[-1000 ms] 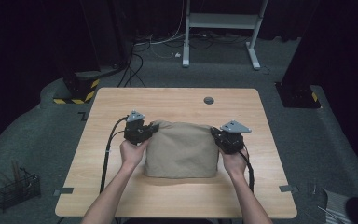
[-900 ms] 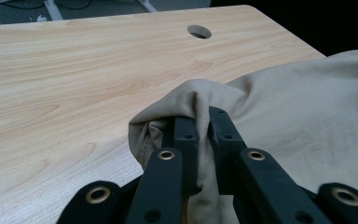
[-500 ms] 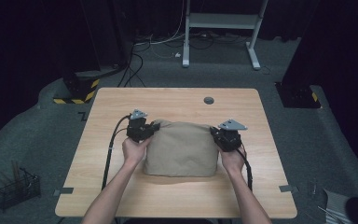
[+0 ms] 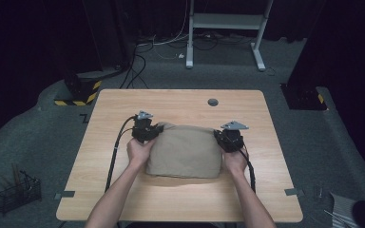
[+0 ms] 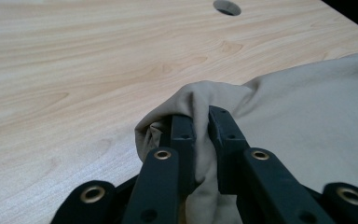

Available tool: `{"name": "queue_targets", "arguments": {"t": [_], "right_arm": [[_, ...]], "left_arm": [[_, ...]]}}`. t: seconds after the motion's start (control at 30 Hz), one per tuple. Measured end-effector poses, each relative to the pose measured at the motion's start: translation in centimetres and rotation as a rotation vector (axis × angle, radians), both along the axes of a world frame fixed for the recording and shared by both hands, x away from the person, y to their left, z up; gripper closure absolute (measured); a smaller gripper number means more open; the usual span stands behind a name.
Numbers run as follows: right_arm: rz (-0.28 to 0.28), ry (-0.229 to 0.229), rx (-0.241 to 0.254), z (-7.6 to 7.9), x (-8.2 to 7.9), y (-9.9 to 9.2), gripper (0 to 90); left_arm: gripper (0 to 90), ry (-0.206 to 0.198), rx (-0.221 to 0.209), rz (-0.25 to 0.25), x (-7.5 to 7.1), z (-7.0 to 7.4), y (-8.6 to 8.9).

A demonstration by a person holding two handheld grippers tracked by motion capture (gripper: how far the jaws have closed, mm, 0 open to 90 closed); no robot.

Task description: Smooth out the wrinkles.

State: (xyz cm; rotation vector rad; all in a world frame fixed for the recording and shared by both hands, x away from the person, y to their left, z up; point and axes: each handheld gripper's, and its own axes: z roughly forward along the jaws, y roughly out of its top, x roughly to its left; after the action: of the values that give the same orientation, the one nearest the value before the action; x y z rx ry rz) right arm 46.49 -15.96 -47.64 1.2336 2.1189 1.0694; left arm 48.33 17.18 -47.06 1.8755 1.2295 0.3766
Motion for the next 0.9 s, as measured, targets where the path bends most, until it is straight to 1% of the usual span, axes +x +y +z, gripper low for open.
{"name": "queue_targets", "arguments": {"t": [0.03, 0.1, 0.13, 0.27, 0.3, 0.33, 0.37, 0.5, 0.57, 0.67, 0.8, 0.9], "right_arm": [[-0.005, 0.009, 0.002, -0.2, 0.1, 0.0, 85.1], [-0.010, 0.025, -0.001, -0.5, 0.3, 0.0, 85.0], [-0.010, 0.026, -0.004, -0.6, 0.4, 0.0, 84.9], [-0.011, 0.041, -0.008, -1.0, 0.6, 0.0, 84.7], [-0.013, 0.047, -0.009, -1.1, 0.6, 0.0, 84.7], [-0.011, 0.049, -0.014, -1.2, 0.6, 0.1, 84.7], [-0.008, 0.049, -0.016, -1.3, 0.6, 0.1, 84.7], [-0.005, 0.058, -0.012, -1.7, 0.5, 0.3, 84.7], [0.003, 0.060, -0.017, -1.9, 0.3, 0.4, 84.7], [0.018, 0.067, -0.034, -2.2, 0.0, 0.7, 84.7], [0.035, 0.064, -0.040, -2.3, -0.3, 0.9, 84.7], [0.040, 0.073, -0.037, -2.5, -0.5, 1.0, 84.7]], "left_arm": [[81.3, 0.010, -0.005, 0.005, 0.0, -0.2, 0.0], [81.3, 0.014, 0.003, 0.006, 0.1, -0.4, -0.1], [81.3, 0.016, 0.008, 0.004, 0.1, -0.5, 0.0], [81.2, 0.029, -0.002, 0.011, 0.1, -1.0, 0.0], [81.2, 0.031, -0.007, 0.013, 0.0, -1.1, 0.1], [81.2, 0.030, -0.001, 0.011, -0.1, -1.2, 0.2], [81.3, 0.032, -0.011, 0.013, -0.2, -1.3, 0.2], [81.3, 0.032, -0.007, 0.008, -0.6, -1.4, 0.6], [81.3, 0.036, -0.015, 0.011, -1.0, -1.5, 0.8], [81.4, 0.026, 0.009, -0.001, -1.5, -1.7, 1.1], [81.5, 0.019, 0.010, -0.002, -2.1, -1.9, 1.5], [81.5, 0.016, 0.013, -0.005, -2.6, -2.0, 1.7]]}}
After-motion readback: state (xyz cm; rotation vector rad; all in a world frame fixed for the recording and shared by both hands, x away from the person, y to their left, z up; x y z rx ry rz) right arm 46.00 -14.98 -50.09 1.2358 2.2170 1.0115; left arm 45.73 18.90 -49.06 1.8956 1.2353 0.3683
